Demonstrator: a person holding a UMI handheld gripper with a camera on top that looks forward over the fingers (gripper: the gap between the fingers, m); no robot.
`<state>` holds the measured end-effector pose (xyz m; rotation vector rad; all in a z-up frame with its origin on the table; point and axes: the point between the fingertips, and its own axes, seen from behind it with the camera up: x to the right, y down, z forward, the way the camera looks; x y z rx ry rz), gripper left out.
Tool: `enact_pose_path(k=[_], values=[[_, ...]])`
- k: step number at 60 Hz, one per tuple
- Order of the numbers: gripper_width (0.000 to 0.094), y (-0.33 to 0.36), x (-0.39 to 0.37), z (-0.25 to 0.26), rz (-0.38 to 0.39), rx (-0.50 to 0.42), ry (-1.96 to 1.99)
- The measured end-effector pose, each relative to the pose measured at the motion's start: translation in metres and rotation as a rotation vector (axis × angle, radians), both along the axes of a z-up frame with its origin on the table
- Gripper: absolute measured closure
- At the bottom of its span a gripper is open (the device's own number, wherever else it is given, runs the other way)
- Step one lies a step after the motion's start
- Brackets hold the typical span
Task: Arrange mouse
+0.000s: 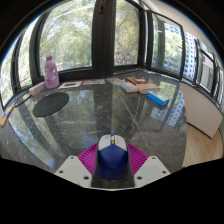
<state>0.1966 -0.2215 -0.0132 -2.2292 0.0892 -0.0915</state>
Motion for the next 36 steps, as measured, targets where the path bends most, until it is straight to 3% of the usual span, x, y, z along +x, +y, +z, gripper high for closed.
enact_pose_path(k=[7, 17, 29, 36], values=[[0.0580, 0.001, 0.002, 0.001, -0.036, -0.001, 0.001], [0.0580, -0.001, 0.017, 0.026, -0.150, 0.005, -0.025], [0.0579, 0.058, 0.050, 0.171, -0.293, 0.226, -0.097], [0.0581, 0.114, 0.025, 0.274, -0.282, 0.415, -0.115]])
